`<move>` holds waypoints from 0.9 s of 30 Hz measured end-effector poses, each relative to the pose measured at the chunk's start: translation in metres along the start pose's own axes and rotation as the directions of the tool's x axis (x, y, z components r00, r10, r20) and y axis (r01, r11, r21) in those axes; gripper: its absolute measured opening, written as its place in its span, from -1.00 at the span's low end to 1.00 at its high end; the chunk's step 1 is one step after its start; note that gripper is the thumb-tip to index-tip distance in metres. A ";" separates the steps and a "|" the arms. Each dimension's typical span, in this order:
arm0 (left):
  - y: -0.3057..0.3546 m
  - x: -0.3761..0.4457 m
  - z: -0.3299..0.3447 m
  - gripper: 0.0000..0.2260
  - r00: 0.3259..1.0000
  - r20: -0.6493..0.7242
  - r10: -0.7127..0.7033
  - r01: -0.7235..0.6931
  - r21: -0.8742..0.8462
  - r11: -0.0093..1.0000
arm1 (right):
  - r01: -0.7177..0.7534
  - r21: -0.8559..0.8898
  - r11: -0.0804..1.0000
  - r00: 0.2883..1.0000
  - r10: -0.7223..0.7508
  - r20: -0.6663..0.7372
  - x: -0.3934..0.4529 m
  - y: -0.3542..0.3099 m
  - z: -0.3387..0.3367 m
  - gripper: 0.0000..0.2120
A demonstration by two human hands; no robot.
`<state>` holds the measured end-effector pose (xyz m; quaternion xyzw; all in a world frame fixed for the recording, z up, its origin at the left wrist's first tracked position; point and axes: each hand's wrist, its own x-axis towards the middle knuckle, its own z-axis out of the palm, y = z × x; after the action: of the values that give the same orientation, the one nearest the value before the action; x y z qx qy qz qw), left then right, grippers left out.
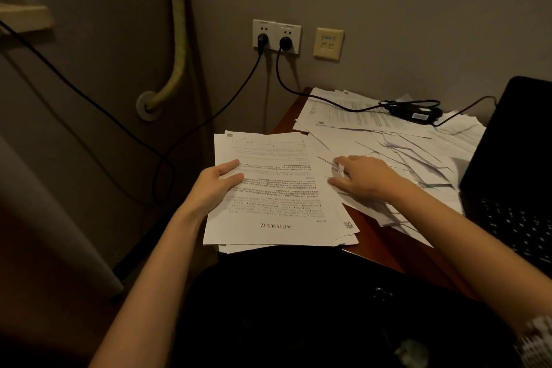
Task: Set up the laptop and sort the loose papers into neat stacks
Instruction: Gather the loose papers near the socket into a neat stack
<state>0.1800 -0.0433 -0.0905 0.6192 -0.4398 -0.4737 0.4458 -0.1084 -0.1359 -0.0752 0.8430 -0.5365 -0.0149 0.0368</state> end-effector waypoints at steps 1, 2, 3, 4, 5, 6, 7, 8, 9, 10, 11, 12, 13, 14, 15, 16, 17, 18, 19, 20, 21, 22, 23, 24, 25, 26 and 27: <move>0.000 0.000 0.000 -0.54 1.000 -0.010 0.006 -0.005 0.023 1.000 | 0.031 -0.057 0.998 0.999 -0.031 -0.010 0.000 0.001 -0.001 -0.47; 0.000 0.000 0.000 -0.53 1.000 -0.015 0.010 -0.009 0.040 0.999 | 0.053 -0.115 0.992 0.998 -0.057 -0.031 0.001 0.003 -0.001 -0.50; 0.000 0.000 0.000 -0.53 1.000 -0.013 0.016 -0.016 0.045 0.999 | 0.064 -0.161 0.985 0.997 -0.071 -0.041 0.002 0.004 -0.001 -0.54; 0.000 0.001 -0.001 -0.52 1.000 -0.006 0.022 -0.022 0.045 0.999 | 0.075 -0.196 0.978 0.995 -0.085 -0.046 0.002 0.004 0.000 -0.57; -0.001 0.001 0.000 -0.53 1.000 0.001 0.029 -0.029 0.040 0.999 | 0.088 -0.225 0.970 0.994 -0.100 -0.042 0.002 0.003 0.000 -0.60; -0.001 0.001 0.000 -0.54 0.999 0.009 0.034 -0.034 0.038 0.999 | 0.098 -0.238 0.966 0.993 -0.109 -0.035 0.003 0.003 -0.001 -0.61; 0.000 0.001 0.000 -0.55 0.999 0.015 0.033 -0.034 0.035 0.999 | 0.096 -0.232 0.968 0.994 -0.105 -0.027 0.003 0.003 -0.002 -0.60; 0.000 0.000 0.000 -0.56 1.000 0.017 0.026 -0.027 0.031 0.999 | 0.087 -0.213 0.973 0.995 -0.093 -0.020 0.004 0.003 -0.004 -0.58; 0.000 0.000 0.000 -0.57 1.000 0.017 0.016 -0.016 0.026 1.000 | 0.078 -0.197 0.977 0.996 -0.082 -0.016 0.005 0.002 -0.006 -0.56; 0.000 0.001 0.000 -0.57 1.000 0.017 0.006 -0.007 0.024 1.000 | 0.069 -0.193 0.979 0.997 -0.074 -0.018 0.006 0.000 -0.007 -0.54; 0.001 0.001 0.000 -0.57 1.000 0.018 0.001 -0.002 0.026 1.000 | 0.061 -0.200 0.978 0.998 -0.066 -0.016 0.006 -0.002 -0.009 -0.55; 0.001 0.001 0.000 -0.57 1.000 0.018 -0.001 0.000 0.029 1.000 | 0.059 -0.223 0.973 0.998 -0.063 -0.013 0.006 -0.005 -0.010 -0.58; 0.001 0.001 0.000 -0.57 1.000 0.019 -0.003 0.002 0.031 1.000 | 0.065 -0.264 0.962 0.998 -0.069 -0.005 0.007 -0.008 -0.011 -0.63; 0.001 0.001 -0.001 -0.57 1.000 0.021 -0.004 0.003 0.030 1.000 | 0.072 -0.305 0.949 0.997 -0.073 0.007 0.006 -0.011 -0.012 -0.68; 0.000 0.001 -0.001 -0.58 1.000 0.023 -0.003 0.003 0.026 1.000 | 0.074 -0.334 0.940 0.997 -0.072 0.018 0.006 -0.014 -0.014 -0.71; 0.000 0.001 -0.001 -0.58 1.000 0.025 -0.003 0.002 0.021 1.000 | 0.067 -0.335 0.940 0.998 -0.063 0.024 0.006 -0.015 -0.015 -0.71; 0.000 0.001 -0.001 -0.58 1.000 0.027 -0.003 0.002 0.017 1.000 | 0.058 -0.308 0.950 0.998 -0.052 0.027 0.006 -0.015 -0.016 -0.69; 0.000 0.001 -0.001 -0.58 1.000 0.028 -0.004 0.004 0.013 1.000 | 0.043 -0.269 0.962 0.999 -0.037 0.027 0.006 -0.015 -0.018 -0.65; 0.000 0.002 -0.001 -0.59 1.000 0.027 -0.005 0.005 0.010 1.000 | 0.031 -0.240 0.970 0.999 -0.025 0.028 0.007 -0.014 -0.019 -0.60; -0.001 0.002 -0.002 -0.59 1.000 0.025 -0.005 0.005 0.010 1.000 | 0.028 -0.229 0.973 0.999 -0.022 0.029 0.008 -0.013 -0.020 -0.55; -0.001 0.003 -0.002 -0.59 1.000 0.023 -0.003 0.003 0.012 1.000 | 0.033 -0.230 0.973 0.999 -0.027 0.031 0.009 -0.012 -0.021 -0.53; -0.001 0.003 -0.003 -0.59 1.000 0.021 -0.002 0.002 0.014 1.000 | 0.044 -0.232 0.972 0.999 -0.037 0.037 0.010 -0.011 -0.022 -0.53; -0.002 0.004 -0.003 -0.59 1.000 0.020 -0.003 0.002 0.013 1.000 | 0.058 -0.229 0.972 0.997 -0.046 0.057 0.011 -0.010 -0.024 -0.54; -0.002 0.004 -0.003 -0.60 1.000 0.019 -0.005 0.005 0.006 1.000 | 0.068 -0.221 0.973 0.995 -0.051 0.084 0.012 -0.010 -0.026 -0.55; -0.002 0.004 -0.003 -0.60 1.000 0.018 -0.009 0.009 -0.003 1.000 | 0.072 -0.218 0.973 0.993 -0.049 0.110 0.013 -0.010 -0.027 -0.55; -0.002 0.004 -0.003 -0.60 1.000 0.017 -0.012 0.012 -0.009 1.000 | 0.066 -0.227 0.972 0.991 -0.038 0.128 0.014 -0.011 -0.028 -0.55; -0.002 0.004 -0.003 -0.60 1.000 0.017 -0.013 0.013 -0.010 1.000 | 0.049 -0.239 0.970 0.990 -0.017 0.137 0.016 -0.013 -0.029 -0.56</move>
<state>0.1837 -0.0460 -0.0927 0.6158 -0.4370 -0.4840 0.4423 -0.0886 -0.1433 -0.0471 0.8381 -0.5178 -0.1371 0.1029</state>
